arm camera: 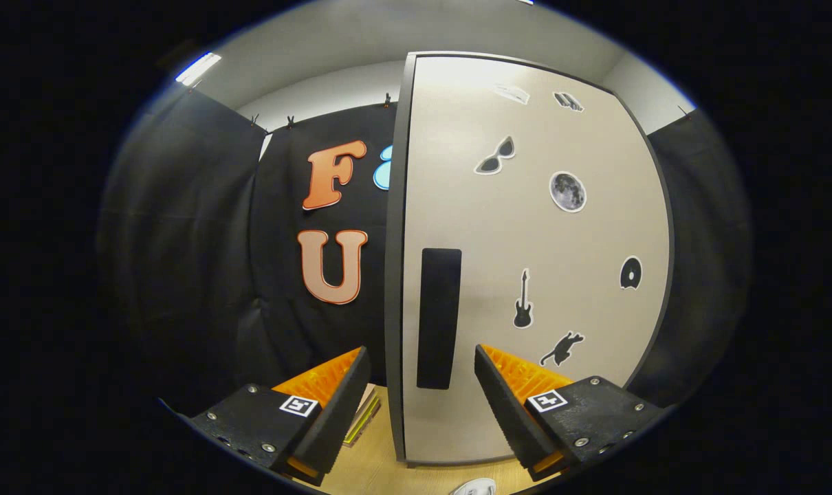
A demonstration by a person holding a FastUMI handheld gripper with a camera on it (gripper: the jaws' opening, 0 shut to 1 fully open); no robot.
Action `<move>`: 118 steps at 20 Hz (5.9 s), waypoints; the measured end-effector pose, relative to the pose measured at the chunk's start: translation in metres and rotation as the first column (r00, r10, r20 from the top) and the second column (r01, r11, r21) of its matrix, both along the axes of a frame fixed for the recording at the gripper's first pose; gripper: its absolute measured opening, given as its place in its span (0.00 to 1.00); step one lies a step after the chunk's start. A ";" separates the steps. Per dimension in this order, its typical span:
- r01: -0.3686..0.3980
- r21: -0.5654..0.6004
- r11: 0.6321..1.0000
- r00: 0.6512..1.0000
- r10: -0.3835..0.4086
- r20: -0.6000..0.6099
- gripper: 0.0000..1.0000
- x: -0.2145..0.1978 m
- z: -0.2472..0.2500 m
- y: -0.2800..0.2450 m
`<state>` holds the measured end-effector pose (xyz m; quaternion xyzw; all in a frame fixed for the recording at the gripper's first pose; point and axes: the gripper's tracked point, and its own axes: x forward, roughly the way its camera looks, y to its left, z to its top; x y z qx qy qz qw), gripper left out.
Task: Open the shoe cabinet door, grab the shoes and put them into the shoe cabinet, then close the shoe cabinet door.
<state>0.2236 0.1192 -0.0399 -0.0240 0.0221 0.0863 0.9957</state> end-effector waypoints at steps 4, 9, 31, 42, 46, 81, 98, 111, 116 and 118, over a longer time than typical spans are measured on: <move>0.029 0.002 1.000 1.000 -0.029 0.002 0.95 0.023 -0.004 -0.002; 0.058 0.020 0.998 0.998 -0.059 0.009 0.78 0.040 -0.006 -0.005; 0.115 0.065 0.991 0.992 -0.111 -0.052 0.31 -0.007 -0.006 -0.022; 0.141 0.091 0.986 0.989 -0.137 -0.052 0.30 -0.035 -0.008 -0.050; 0.152 0.098 0.984 0.988 -0.147 -0.052 0.30 -0.043 -0.009 -0.061; 0.338 0.112 0.935 0.941 -0.340 -0.001 0.32 -0.092 -0.014 -0.265; 0.386 0.077 0.919 0.921 -0.388 0.015 0.29 -0.131 -0.002 -0.304; 0.348 0.151 0.925 0.931 -0.360 0.060 0.29 -0.157 0.029 -0.282; 0.222 0.069 0.973 0.970 -0.228 0.082 0.30 -0.151 0.041 -0.204; 0.175 0.054 0.983 0.980 -0.179 0.082 0.32 -0.144 0.042 -0.178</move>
